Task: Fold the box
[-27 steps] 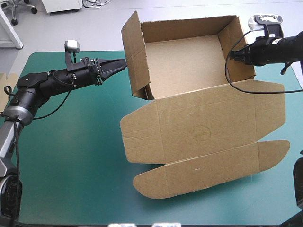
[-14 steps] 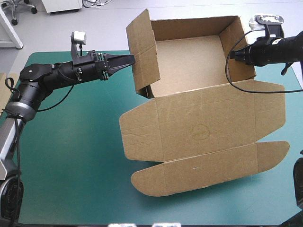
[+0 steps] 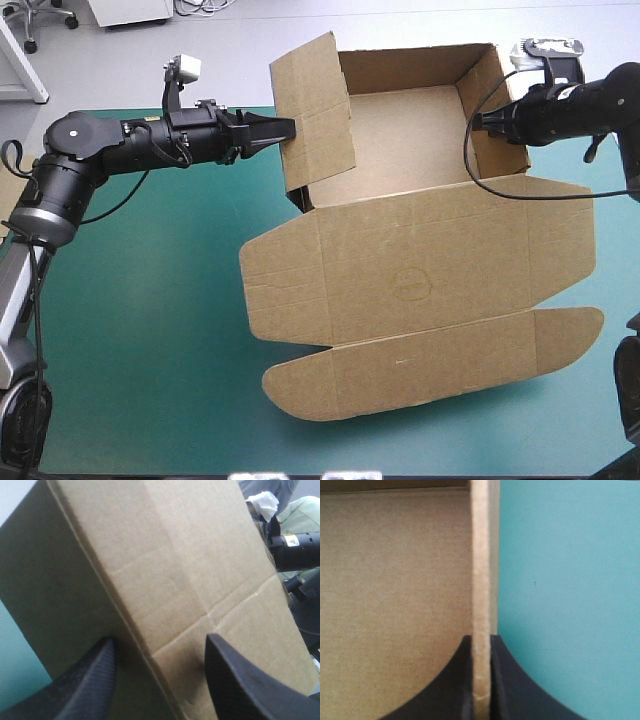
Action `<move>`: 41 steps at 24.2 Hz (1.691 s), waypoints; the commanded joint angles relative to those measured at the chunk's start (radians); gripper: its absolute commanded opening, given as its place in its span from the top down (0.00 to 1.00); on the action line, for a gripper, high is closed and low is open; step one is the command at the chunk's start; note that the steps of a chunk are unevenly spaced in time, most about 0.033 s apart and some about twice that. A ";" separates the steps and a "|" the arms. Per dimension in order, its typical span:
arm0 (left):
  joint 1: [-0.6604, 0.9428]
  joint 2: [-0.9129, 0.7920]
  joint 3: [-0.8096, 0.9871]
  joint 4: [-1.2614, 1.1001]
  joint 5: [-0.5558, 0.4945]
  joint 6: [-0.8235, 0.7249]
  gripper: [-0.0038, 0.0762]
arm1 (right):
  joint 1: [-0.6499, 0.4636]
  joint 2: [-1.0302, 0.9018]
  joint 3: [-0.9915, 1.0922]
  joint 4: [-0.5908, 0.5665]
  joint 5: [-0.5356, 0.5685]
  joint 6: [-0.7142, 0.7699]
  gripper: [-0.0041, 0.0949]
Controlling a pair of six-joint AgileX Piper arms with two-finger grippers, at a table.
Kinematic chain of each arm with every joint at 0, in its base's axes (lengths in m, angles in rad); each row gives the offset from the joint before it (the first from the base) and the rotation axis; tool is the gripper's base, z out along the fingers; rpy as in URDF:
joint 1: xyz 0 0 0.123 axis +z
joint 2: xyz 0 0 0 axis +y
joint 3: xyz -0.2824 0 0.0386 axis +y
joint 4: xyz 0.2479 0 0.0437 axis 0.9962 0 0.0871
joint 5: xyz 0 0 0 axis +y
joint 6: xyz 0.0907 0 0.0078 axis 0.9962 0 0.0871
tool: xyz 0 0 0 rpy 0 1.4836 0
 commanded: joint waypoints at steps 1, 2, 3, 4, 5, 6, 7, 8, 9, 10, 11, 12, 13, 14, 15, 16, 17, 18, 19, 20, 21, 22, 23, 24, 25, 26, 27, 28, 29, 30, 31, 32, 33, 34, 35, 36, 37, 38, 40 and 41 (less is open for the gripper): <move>-0.007 -0.033 -0.052 -0.018 -0.007 -0.054 0.46 | 0.012 -0.047 -0.033 0.037 -0.050 0.024 0.96; -0.007 -0.031 -0.053 -0.010 -0.002 -0.064 0.46 | 0.013 -0.047 -0.033 0.037 -0.050 0.036 0.96; -0.007 -0.031 -0.053 0.001 -0.002 -0.071 0.46 | 0.013 -0.047 -0.033 0.035 -0.050 0.043 0.96; -0.007 -0.031 -0.053 0.010 -0.002 -0.076 0.46 | 0.014 -0.047 -0.033 0.035 -0.050 0.045 0.96; -0.007 -0.031 -0.053 0.015 -0.002 -0.080 0.46 | 0.018 -0.047 -0.033 0.035 -0.047 0.052 0.96; -0.007 -0.031 -0.053 0.021 -0.002 -0.084 0.46 | 0.020 -0.047 -0.033 0.035 -0.042 0.052 0.96; -0.007 -0.031 -0.053 0.030 -0.002 -0.092 0.46 | 0.024 -0.047 -0.033 0.035 -0.040 0.058 0.96; -0.007 -0.031 -0.053 0.036 -0.002 -0.099 0.46 | 0.032 -0.047 -0.033 0.032 -0.038 0.065 0.96; -0.007 -0.031 -0.053 0.051 -0.002 -0.106 0.46 | 0.037 -0.047 -0.033 0.030 -0.038 0.067 0.96; -0.007 -0.031 -0.057 0.070 0.000 -0.120 0.46 | 0.042 -0.044 -0.033 0.024 -0.038 0.072 0.96; -0.007 -0.031 -0.059 0.094 0.000 -0.134 0.46 | 0.045 -0.041 -0.033 0.024 -0.038 0.078 0.96; -0.007 -0.031 -0.061 0.114 0.000 -0.146 0.46 | 0.052 -0.036 -0.033 0.024 -0.035 0.086 0.96; -0.007 -0.031 -0.066 0.135 0.002 -0.156 0.46 | 0.057 -0.032 -0.033 0.024 -0.033 0.091 0.96; -0.007 -0.031 -0.070 0.160 0.005 -0.172 0.46 | 0.063 -0.026 -0.033 0.024 -0.029 0.096 0.96; -0.007 -0.031 -0.070 0.176 0.005 -0.184 0.46 | 0.071 -0.017 -0.033 0.024 -0.029 0.098 0.96; -0.007 -0.031 -0.070 0.186 0.007 -0.186 0.46 | 0.082 -0.012 -0.033 0.022 -0.029 0.103 0.96; -0.007 -0.031 -0.070 0.193 0.009 -0.195 0.46 | 0.091 -0.006 -0.033 0.018 -0.029 0.108 0.96; -0.007 -0.031 -0.070 0.201 0.009 -0.205 0.46 | 0.101 0.001 -0.033 0.004 -0.031 0.113 0.96; -0.007 -0.031 -0.070 0.224 0.009 -0.218 0.46 | 0.123 0.008 -0.033 -0.024 -0.035 0.126 0.96; -0.007 -0.031 -0.070 0.238 0.009 -0.229 0.46 | 0.132 0.013 -0.033 -0.026 -0.035 0.131 0.96; -0.007 -0.024 -0.070 0.266 0.009 -0.249 0.46 | 0.146 0.022 -0.033 -0.028 -0.038 0.146 0.96; -0.007 -0.019 -0.070 0.280 0.012 -0.260 0.46 | 0.154 0.028 -0.033 -0.026 -0.039 0.153 0.96; -0.007 -0.006 -0.070 0.309 0.028 -0.286 0.46 | 0.168 0.035 -0.033 -0.026 -0.046 0.161 0.96; -0.007 0.000 -0.070 0.323 0.035 -0.297 0.46 | 0.173 0.040 -0.033 -0.026 -0.048 0.169 0.96; -0.007 0.013 -0.080 0.363 0.050 -0.320 0.46 | 0.182 0.042 -0.033 -0.026 -0.054 0.179 0.96; -0.007 0.016 -0.090 0.377 0.057 -0.332 0.46 | 0.185 0.045 -0.033 -0.026 -0.056 0.184 0.96; -0.007 0.028 -0.121 0.426 0.073 -0.358 0.46 | 0.187 0.050 -0.033 -0.033 -0.055 0.197 0.96; -0.007 0.035 -0.152 0.462 0.083 -0.385 0.46 | 0.187 0.052 -0.033 -0.035 -0.050 0.204 0.96; -0.007 0.041 -0.182 0.500 0.093 -0.407 0.46 | 0.188 0.054 -0.033 -0.035 -0.050 0.214 0.96; -0.007 0.054 -0.215 0.547 0.111 -0.442 0.46 | 0.188 0.054 -0.033 -0.035 -0.052 0.214 0.96; -0.007 0.066 -0.239 0.572 0.130 -0.459 0.46 | 0.188 0.054 -0.033 -0.035 -0.052 0.218 0.96; -0.007 0.082 -0.264 0.584 0.151 -0.472 0.46 | 0.188 0.054 -0.033 -0.038 -0.048 0.226 0.96; -0.007 0.096 -0.279 0.584 0.163 -0.484 0.46 | 0.188 0.054 -0.033 -0.038 -0.043 0.233 0.96; -0.011 0.113 -0.296 0.584 0.167 -0.491 0.46 | 0.193 0.054 -0.033 -0.038 -0.041 0.233 0.96; -0.016 0.127 -0.308 0.588 0.167 -0.493 0.46 | 0.202 0.054 -0.033 -0.047 -0.040 0.238 0.96; -0.028 0.141 -0.323 0.604 0.179 -0.505 0.46 | 0.212 0.054 -0.033 -0.048 -0.042 0.240 0.96; -0.036 0.151 -0.330 0.616 0.188 -0.510 0.47 | 0.223 0.054 -0.033 -0.050 -0.046 0.245 0.96; -0.045 0.160 -0.340 0.640 0.198 -0.516 0.47 | 0.232 0.054 -0.033 -0.052 -0.052 0.250 0.96; -0.066 0.169 -0.356 0.682 0.200 -0.524 0.47 | 0.251 0.054 -0.033 -0.061 -0.061 0.254 0.96; -0.071 0.173 -0.366 0.710 0.200 -0.538 0.47 | 0.259 0.054 -0.033 -0.076 -0.061 0.267 0.96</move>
